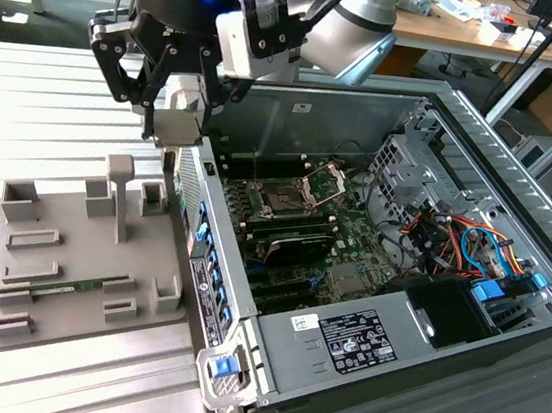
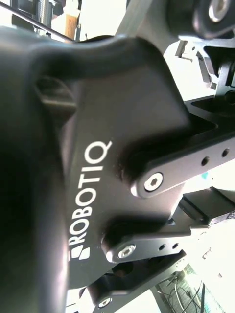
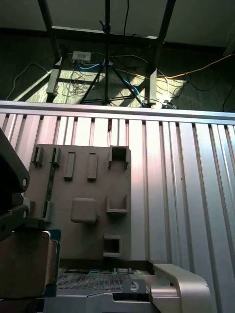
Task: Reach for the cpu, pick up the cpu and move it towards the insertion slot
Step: 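Pick up the cpu and move it towards the insertion slot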
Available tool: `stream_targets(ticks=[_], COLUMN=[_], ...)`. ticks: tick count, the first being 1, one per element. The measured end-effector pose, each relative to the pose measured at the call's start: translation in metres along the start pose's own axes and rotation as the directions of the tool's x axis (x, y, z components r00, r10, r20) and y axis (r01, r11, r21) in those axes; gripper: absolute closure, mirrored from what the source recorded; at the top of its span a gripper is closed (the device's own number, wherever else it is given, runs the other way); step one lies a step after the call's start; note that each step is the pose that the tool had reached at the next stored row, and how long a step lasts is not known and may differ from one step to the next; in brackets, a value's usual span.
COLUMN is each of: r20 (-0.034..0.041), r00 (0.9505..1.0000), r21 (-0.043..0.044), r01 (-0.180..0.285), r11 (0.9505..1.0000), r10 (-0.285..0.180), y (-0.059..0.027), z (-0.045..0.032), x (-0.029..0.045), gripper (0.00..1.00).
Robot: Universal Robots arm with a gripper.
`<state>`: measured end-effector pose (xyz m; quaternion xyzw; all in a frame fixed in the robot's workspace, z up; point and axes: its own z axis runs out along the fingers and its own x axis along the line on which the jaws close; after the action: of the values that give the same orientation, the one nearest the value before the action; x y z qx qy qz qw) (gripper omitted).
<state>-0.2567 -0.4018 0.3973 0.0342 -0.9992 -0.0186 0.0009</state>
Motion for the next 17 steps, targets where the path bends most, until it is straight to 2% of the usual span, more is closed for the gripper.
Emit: stream_targets(ticks=[17], r20=[0.0000], r00=[1.0000], r21=[0.0000], r01=[0.000], r11=[1.0000], r10=[0.000], y=[-0.0011], z=[-0.0001], x=[-0.0165], gripper=[0.45])
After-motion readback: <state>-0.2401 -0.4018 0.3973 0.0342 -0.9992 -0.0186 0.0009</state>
